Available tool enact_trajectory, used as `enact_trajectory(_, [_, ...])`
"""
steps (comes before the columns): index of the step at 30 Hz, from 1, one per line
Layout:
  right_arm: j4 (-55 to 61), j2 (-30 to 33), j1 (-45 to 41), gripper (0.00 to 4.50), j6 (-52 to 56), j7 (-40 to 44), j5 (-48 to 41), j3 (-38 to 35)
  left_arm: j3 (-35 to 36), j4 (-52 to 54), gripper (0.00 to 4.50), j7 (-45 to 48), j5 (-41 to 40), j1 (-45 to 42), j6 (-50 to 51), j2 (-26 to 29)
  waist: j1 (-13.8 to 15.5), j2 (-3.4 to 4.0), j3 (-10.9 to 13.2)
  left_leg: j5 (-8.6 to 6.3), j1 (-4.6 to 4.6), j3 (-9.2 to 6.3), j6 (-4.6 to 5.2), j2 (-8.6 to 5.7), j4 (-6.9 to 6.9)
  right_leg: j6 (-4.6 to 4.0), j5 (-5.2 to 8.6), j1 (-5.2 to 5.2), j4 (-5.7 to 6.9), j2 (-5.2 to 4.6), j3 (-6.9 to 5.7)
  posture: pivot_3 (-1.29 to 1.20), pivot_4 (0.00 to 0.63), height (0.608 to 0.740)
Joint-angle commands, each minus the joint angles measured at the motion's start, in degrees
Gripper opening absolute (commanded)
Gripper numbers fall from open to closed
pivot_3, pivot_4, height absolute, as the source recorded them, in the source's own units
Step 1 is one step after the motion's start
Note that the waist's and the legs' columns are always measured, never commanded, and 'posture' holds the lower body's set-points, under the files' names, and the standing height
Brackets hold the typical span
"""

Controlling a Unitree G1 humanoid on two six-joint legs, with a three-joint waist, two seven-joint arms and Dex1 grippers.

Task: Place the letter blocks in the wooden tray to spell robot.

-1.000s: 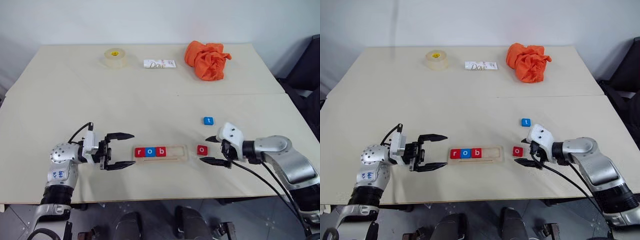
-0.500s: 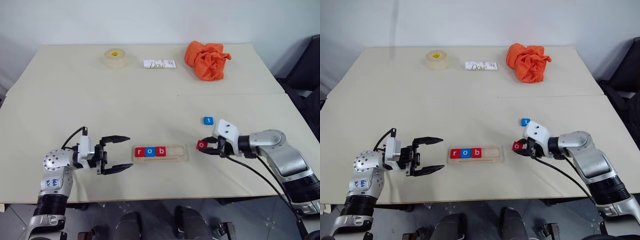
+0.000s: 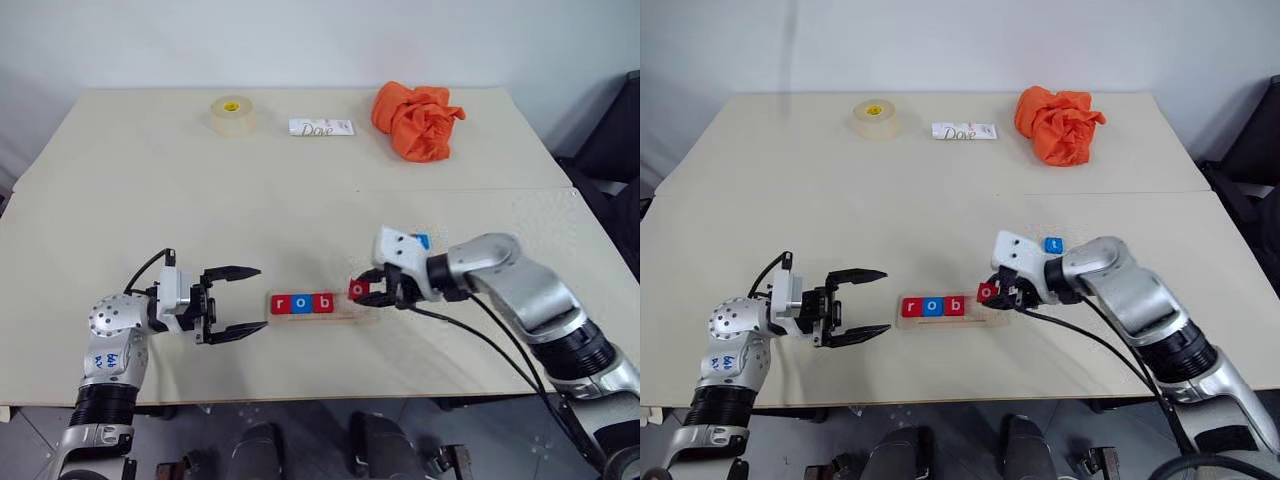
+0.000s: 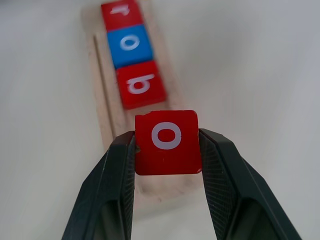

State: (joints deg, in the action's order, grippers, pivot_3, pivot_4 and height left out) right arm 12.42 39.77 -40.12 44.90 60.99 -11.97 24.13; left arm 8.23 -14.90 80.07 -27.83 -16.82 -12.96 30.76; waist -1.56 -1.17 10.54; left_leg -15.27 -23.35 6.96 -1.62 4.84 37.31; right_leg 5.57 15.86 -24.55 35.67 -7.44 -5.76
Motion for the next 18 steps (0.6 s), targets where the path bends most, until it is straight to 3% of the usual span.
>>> enact_trajectory(1, [0.06,-0.67,-1.54,1.45,-1.89,0.63,1.56,1.53,1.56,2.3,4.5,-0.16,-1.51,1.73,-0.35,1.04,-0.01,0.0,0.0,0.0,0.0,0.0,0.0,0.0,0.0,0.0,0.0,0.0,0.0,0.0,0.0,0.0,0.15,0.74])
enact_trajectory(18, [-9.24,-5.42,-4.17,1.45,-9.47,3.05,7.55,6.11,3.62,7.5,4.5,-3.1,-2.0,6.57,0.42,2.38,-0.05,0.0,0.0,0.0,0.02,0.0,-0.01,0.01,-0.01,0.0,0.0,-0.02,0.04,0.01,0.0,0.0,0.15,0.74])
